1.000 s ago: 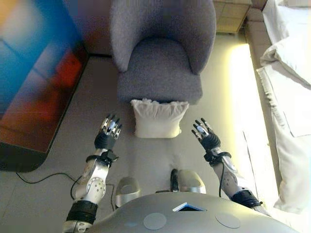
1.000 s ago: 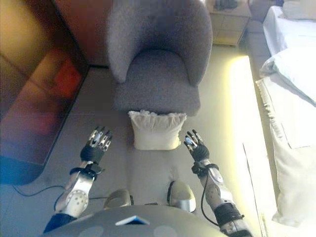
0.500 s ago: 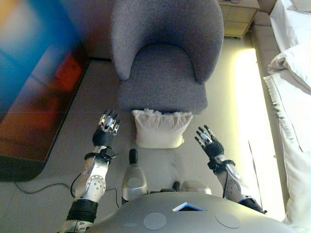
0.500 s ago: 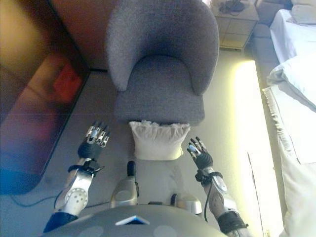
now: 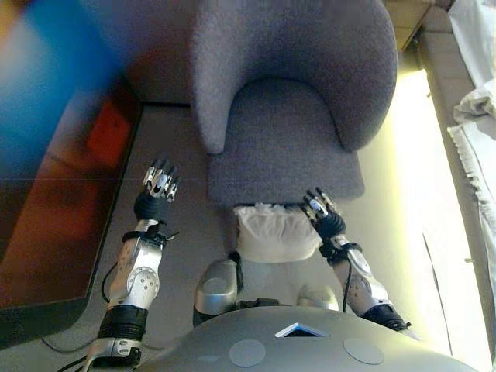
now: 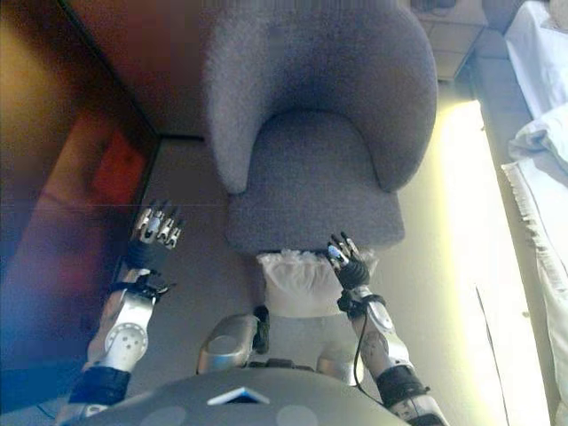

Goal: Pick up the cushion and take it to the sofa

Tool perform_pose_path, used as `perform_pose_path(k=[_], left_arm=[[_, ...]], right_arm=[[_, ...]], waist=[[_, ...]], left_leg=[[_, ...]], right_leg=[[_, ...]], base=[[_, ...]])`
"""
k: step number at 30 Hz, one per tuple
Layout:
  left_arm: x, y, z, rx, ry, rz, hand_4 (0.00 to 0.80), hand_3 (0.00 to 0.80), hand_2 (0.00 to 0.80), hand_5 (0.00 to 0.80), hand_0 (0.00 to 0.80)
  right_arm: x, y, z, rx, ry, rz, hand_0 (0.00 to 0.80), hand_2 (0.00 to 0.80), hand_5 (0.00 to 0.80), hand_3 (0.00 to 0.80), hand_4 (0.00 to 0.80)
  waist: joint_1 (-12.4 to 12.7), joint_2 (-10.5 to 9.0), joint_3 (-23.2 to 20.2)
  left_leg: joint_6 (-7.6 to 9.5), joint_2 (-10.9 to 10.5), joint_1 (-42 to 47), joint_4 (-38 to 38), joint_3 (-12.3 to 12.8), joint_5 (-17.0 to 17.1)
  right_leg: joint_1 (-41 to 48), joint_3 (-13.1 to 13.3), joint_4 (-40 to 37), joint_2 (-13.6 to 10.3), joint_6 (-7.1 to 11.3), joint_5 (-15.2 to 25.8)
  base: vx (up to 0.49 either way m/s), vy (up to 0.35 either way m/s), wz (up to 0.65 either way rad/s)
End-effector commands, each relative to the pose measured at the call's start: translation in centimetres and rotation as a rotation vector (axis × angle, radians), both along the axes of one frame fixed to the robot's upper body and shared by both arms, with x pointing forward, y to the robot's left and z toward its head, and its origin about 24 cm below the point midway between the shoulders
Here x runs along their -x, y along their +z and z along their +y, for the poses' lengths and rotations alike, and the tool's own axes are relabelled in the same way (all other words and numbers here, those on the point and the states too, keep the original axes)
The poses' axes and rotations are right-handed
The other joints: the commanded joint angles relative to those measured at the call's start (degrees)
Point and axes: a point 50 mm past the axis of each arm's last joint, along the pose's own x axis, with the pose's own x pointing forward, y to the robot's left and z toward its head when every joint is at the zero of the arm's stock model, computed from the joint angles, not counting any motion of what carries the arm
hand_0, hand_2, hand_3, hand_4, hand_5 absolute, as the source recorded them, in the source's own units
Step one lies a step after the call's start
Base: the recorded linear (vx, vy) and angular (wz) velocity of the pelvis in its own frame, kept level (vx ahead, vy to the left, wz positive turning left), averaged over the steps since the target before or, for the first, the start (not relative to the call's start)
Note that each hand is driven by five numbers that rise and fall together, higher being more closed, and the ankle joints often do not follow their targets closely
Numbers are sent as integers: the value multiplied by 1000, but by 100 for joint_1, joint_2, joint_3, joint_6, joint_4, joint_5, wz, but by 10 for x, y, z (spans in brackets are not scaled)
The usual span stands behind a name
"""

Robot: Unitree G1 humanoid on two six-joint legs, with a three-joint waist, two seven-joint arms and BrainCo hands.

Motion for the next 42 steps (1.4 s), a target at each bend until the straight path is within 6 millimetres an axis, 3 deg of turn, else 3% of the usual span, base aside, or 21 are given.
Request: perform_pose_path(k=[1, 5, 8, 11, 15, 19, 23, 27, 31, 34, 35, 36, 38, 42], left_arm=[[9, 10, 3, -25, -12, -49, 0, 0, 0, 0, 0], [17, 12, 6, -31, -19, -72, 0, 0, 0, 0, 0], [25, 4, 8, -42, -20, -34, 0, 0, 0, 0, 0], [28, 2, 6, -39, -31, -28, 0, 0, 0, 0, 0], [23, -2, 0, -42, -50, -15, 0, 0, 0, 0, 0], [15, -2, -4, -109, -56, -5, 0, 0, 0, 0, 0], [3, 0, -13, -114, -128, -2, 0, 0, 0, 0, 0], [2, 0, -29, 133, -225, -48, 0, 0, 0, 0, 0], [5, -1, -52, 466, -325, -116, 0, 0, 0, 0, 0], [13, 0, -73, 862, -442, -214, 0, 0, 0, 0, 0], [14, -2, -80, 977, -438, -231, 0, 0, 0, 0, 0], [15, -4, -85, 1065, -412, -246, 0, 0, 0, 0, 0], [14, -8, -90, 1077, -372, -236, 0, 0, 0, 0, 0], [21, -14, -84, 1089, -357, -244, 0, 0, 0, 0, 0]], right_arm=[[-1, 10, -7, -9, -14, -75, 0, 0, 0, 0, 0], [-3, 14, -11, -33, 17, -90, 0, 0, 0, 0, 0], [-11, 12, -12, -16, 31, -68, 0, 0, 0, 0, 0], [-15, 16, -13, -15, 42, -77, 0, 0, 0, 0, 0], [-17, 21, -12, 19, 57, -137, 0, 0, 0, 0, 0], [-23, 34, -12, 117, 102, -216, 0, 0, 0, 0, 0], [-29, 41, -15, 142, 86, -242, 0, 0, 0, 0, 0], [-28, 41, -10, -140, 52, -236, 0, 0, 0, 0, 0], [-25, 44, 14, -569, 130, -292, 0, 0, 0, 0, 0], [-26, 59, 28, -1021, 159, -437, 0, 0, 0, 0, 0], [-28, 62, 30, -1091, 146, -466, 0, 0, 0, 0, 0], [-31, 62, 32, -1108, 115, -447, 0, 0, 0, 0, 0], [-36, 61, 34, -1093, 82, -413, 0, 0, 0, 0, 0], [-25, 58, 35, -1112, 112, -434, 0, 0, 0, 0, 0]], waist=[[-233, -170, -143], [-466, -364, -91], [-443, -350, -187], [-352, -366, -283], [-374, -300, -425], [-443, -202, -445], [-489, -141, -492], [-496, -139, -540], [-476, -159, -552], [-451, -156, -610], [-452, -143, -635], [-457, -131, -671], [-474, -122, -682], [-497, -116, -756]], left_leg=[[-255, 137, -54, -385, -356, 459], [-422, 167, 362, -520, -567, 105], [-533, 382, 460, -561, -675, 181], [-640, 617, 377, -495, -617, 395], [-746, 853, 366, -558, -262, 663], [-814, 904, 347, -513, -329, 633], [-866, 911, 524, -959, -99, 707], [-850, 837, 692, -1192, 93, 693], [-806, 769, 753, -1332, 260, 665], [-782, 745, 756, -1429, 351, 667], [-780, 750, 761, -1478, 359, 674], [-781, 752, 776, -1530, 357, 677], [-765, 738, 821, -1556, 365, 659], [-751, 768, 802, -1569, 415, 664]], right_leg=[[-225, -355, -2024, 41, 107, 1264], [-480, -31, -3389, 144, 374, 1624], [-219, 22, -3484, 346, 426, 1324], [75, -172, -3578, 489, 375, 1093], [312, -577, -3662, 614, 235, 884], [288, -585, -3590, 610, 199, 782], [427, -803, -3694, 443, 335, 852], [509, -1041, -3935, 264, 458, 1108], [498, -1216, -4179, 182, 554, 1324], [464, -1307, -4253, 203, 591, 1371], [456, -1305, -4259, 216, 600, 1367], [456, -1299, -4269, 233, 610, 1356], [486, -1273, -4289, 269, 590, 1332], [484, -1219, -4314, 341, 544, 1265]], base=[[255, -216, -17], [245, -223, 16], [176, -124, 63], [75, -77, 58], [14, -18, 25], [-18, 73, 35], [-4, 92, 10], [20, 41, 24], [-11, 0, -5], [-5, -3, -1], [18, -4, -4], [35, 3, -5], [43, 1, -8], [26, -12, -9]])
